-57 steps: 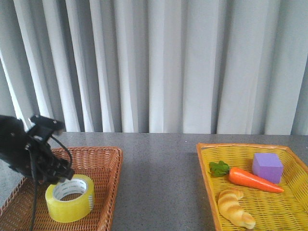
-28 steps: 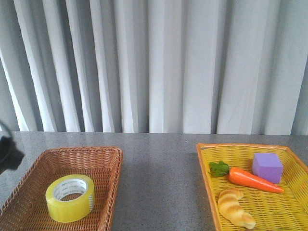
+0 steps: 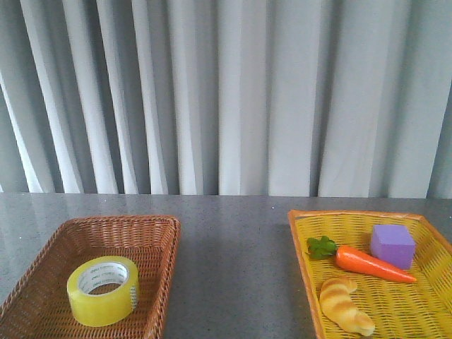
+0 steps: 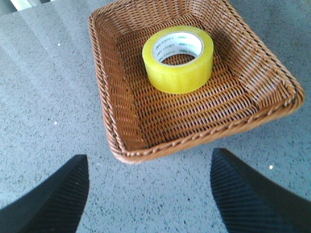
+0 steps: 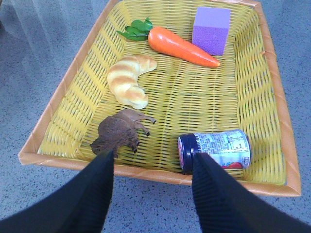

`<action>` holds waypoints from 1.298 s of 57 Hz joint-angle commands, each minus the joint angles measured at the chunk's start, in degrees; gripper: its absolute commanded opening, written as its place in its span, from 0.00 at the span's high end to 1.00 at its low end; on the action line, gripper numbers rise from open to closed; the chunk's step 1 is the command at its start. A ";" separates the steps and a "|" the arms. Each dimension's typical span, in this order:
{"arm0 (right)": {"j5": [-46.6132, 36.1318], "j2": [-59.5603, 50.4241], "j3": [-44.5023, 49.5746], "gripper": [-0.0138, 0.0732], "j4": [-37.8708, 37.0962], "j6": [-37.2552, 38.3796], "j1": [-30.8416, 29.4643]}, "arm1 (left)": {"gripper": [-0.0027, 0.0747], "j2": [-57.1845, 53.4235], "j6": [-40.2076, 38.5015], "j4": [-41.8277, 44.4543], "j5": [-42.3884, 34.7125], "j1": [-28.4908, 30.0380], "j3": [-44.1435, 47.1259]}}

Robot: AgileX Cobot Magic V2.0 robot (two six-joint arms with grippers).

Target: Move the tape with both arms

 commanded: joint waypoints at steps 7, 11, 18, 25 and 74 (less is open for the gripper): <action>-3.70 0.08 -1.55 0.43 0.35 -0.05 -0.33 | 0.30 -7.27 -2.02 -0.32 -8.08 0.01 4.78; -3.70 0.08 -1.55 0.43 0.35 -0.05 -0.33 | 0.30 -8.73 -2.02 -0.32 -9.84 0.01 6.06; -3.70 0.08 -1.55 0.43 0.35 -0.05 -0.33 | 0.30 -9.04 -2.02 -0.32 -10.96 0.01 6.53; -3.14 0.08 -1.55 0.43 0.36 -0.05 -0.33 | 0.32 -8.98 -2.07 -0.32 -10.97 0.01 6.53; -2.03 0.08 -1.55 0.85 0.30 -0.05 -0.33 | 0.97 -8.98 -2.07 -0.32 -10.95 0.01 6.53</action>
